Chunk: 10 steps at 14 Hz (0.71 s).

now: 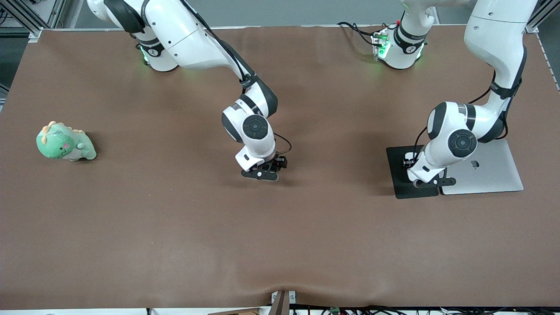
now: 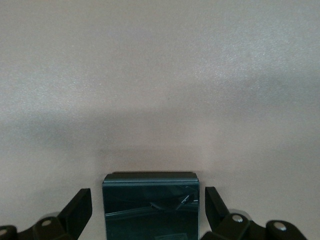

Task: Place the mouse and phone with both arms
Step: 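Release the mouse on the mousepad while the right gripper lifts the phone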

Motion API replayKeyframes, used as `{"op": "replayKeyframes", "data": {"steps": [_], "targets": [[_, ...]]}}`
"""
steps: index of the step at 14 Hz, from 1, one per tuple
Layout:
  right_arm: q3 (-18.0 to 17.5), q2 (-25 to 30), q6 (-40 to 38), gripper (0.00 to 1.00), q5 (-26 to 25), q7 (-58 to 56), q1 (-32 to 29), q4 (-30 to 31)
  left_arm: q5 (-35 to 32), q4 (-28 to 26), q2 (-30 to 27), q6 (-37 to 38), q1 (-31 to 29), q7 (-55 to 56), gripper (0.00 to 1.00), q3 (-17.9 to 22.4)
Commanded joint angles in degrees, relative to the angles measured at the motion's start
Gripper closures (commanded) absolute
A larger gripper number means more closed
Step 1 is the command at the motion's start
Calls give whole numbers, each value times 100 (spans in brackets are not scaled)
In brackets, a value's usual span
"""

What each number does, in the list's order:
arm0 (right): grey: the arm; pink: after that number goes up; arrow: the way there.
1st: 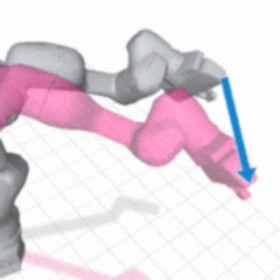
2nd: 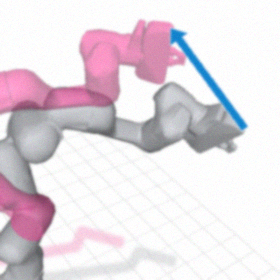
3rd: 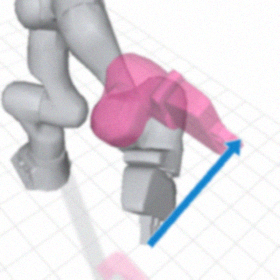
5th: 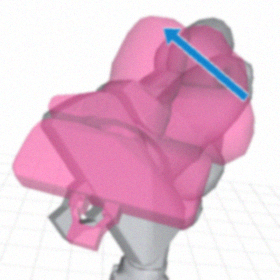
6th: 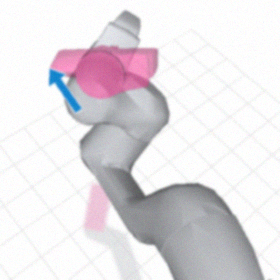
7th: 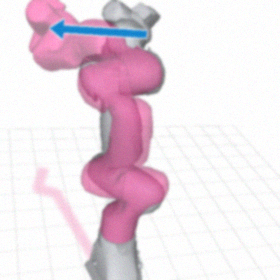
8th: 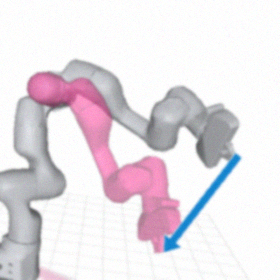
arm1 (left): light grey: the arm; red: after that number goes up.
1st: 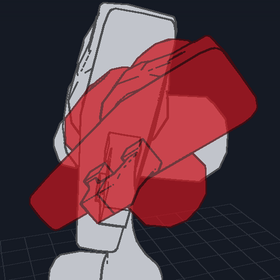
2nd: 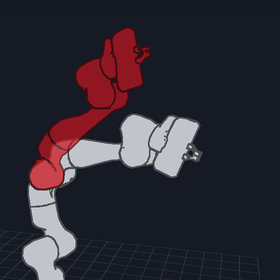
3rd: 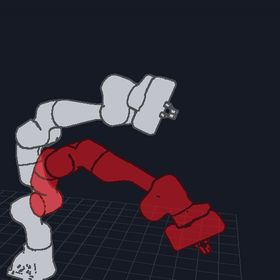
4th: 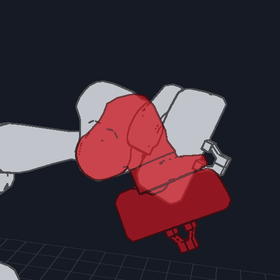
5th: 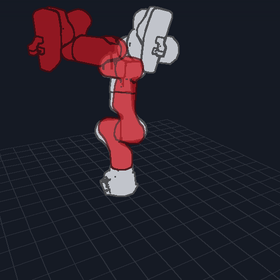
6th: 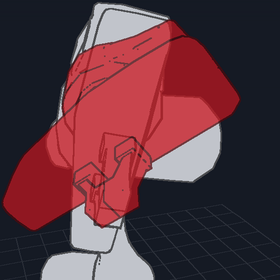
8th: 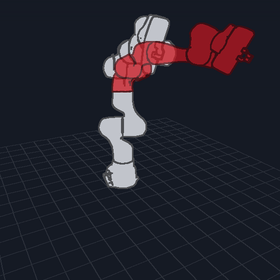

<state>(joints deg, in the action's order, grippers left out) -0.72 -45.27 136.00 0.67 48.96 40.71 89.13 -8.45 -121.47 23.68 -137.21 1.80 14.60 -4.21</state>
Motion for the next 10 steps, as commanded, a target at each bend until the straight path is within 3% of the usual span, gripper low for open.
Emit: {"op": "replayKeyframes", "data": {"steps": [1,4,5,6,7,8,10], "targets": [[55,-122,-4,0,-102,105,60,-124,-104,18,163,-305,-31,-18,34,-19],[46,-166,5,0,-67,122,69,-124,-104,62,216,-350,-31,-18,32,16],[55,-157,31,19,-93,131,86,-115,-104,88,181,-341,-31,-9,27,8],[46,-157,58,88,-6,157,86,-124,-104,106,155,-324,-31,34,18,7],[46,-149,58,100,-14,201,95,-124,-104,176,102,-289,-31,87,8,7],[46,-131,58,100,-14,219,87,-124,-104,220,41,-280,-22,96,0,-1],[46,-70,32,100,-6,227,34,-124,-104,264,-161,-140,-22,79,0,-28]]}}
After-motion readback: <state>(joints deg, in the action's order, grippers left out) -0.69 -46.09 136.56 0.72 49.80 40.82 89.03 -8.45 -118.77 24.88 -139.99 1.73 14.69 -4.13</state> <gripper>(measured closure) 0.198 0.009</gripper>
